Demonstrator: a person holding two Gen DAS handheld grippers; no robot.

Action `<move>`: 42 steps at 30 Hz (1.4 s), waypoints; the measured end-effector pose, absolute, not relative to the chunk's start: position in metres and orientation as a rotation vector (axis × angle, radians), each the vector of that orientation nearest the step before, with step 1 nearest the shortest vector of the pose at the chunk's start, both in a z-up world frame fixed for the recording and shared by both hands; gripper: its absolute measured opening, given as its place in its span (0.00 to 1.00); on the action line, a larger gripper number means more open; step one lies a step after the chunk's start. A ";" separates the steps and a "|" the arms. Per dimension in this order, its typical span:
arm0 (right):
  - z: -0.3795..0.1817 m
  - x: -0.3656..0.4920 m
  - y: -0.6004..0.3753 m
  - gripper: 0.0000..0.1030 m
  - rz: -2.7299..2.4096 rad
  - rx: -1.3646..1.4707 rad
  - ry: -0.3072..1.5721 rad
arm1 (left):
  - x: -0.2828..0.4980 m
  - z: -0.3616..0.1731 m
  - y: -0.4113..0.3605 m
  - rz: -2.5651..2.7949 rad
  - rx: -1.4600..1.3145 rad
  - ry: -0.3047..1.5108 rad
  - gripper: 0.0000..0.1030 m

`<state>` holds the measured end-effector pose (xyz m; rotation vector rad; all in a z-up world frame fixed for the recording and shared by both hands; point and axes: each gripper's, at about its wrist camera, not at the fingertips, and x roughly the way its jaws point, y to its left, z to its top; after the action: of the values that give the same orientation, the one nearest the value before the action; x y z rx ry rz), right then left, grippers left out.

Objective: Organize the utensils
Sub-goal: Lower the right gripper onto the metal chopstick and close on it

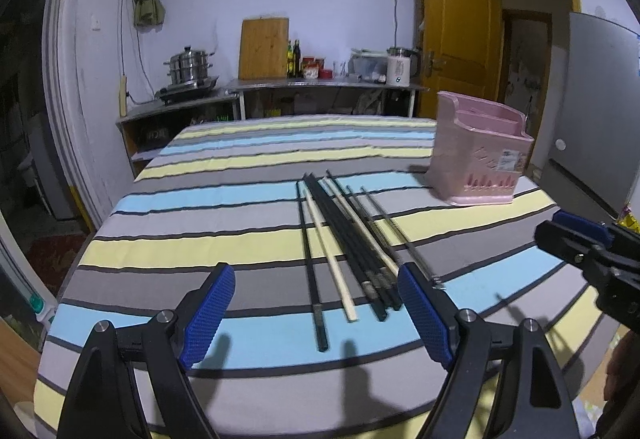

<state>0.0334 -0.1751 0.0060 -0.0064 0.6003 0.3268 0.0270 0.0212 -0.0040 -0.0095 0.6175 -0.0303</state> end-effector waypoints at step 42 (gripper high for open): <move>-0.066 0.213 -0.101 0.15 0.408 -0.045 0.982 | 0.192 -0.057 0.045 -0.093 -0.007 0.971 0.36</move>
<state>0.2130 -0.1013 -0.0656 -0.0452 0.9817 0.4079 0.1923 0.0452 -0.0572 -0.0065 0.9713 -0.0928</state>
